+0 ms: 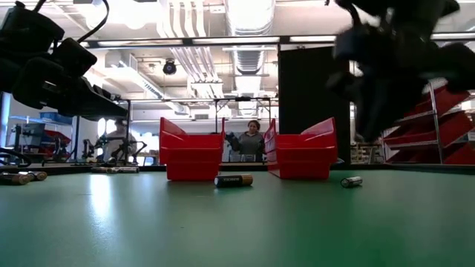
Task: Sort batteries
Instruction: Put the silver battery into the right red bin
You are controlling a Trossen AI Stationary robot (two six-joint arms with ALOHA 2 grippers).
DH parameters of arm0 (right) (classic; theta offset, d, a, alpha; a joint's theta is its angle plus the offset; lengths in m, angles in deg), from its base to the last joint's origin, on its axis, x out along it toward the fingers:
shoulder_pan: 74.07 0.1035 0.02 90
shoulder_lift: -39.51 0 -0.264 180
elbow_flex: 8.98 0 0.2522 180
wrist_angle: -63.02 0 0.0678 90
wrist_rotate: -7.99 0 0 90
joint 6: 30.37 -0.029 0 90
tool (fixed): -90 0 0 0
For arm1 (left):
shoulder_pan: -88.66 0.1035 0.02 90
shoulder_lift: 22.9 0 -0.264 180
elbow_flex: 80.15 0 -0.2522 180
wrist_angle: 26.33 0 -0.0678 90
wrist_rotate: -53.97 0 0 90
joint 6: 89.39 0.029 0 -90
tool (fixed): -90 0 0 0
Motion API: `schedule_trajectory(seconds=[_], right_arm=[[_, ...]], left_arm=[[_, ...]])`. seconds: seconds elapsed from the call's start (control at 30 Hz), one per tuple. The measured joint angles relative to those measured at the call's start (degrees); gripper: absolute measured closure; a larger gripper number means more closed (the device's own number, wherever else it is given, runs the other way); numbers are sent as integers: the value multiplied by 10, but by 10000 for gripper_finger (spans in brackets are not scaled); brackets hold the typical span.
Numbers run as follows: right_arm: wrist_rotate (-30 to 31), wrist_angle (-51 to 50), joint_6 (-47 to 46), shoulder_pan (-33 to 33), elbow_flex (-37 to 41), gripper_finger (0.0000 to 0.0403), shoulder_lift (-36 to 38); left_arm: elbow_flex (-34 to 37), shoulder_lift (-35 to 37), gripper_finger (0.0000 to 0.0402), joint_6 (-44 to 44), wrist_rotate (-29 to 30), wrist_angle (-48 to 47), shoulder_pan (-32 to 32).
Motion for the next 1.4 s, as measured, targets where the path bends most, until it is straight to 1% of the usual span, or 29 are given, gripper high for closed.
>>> schedule_trajectory(seconds=[0.27,0.4,0.5,0.57,0.67,0.9,1.03,1.13,1.3,1.4], right_arm=[[1,-51,37,-41,-127,355,2],[2,-69,70,-76,-168,355,2],[26,-67,102,-107,-190,356,2],[43,-65,115,-131,-198,356,2],[45,-59,124,-168,-200,355,2],[44,-39,138,-242,-167,356,-6],[40,-5,137,-280,-164,354,-38],[37,-33,124,-304,-182,354,-77],[-13,-72,115,-335,-215,354,-138],[-18,-96,114,-345,-235,353,-172]], left_arm=[[0,0,402,0,0,0,0],[0,0,402,0,0,0,0],[0,0,402,0,0,0,0],[0,0,402,0,0,0,0],[0,0,402,0,0,0,0],[0,0,402,0,0,0,0],[0,0,402,0,0,0,0],[0,0,402,0,0,0,0],[0,0,402,0,0,0,0],[0,0,402,0,0,0,0]])
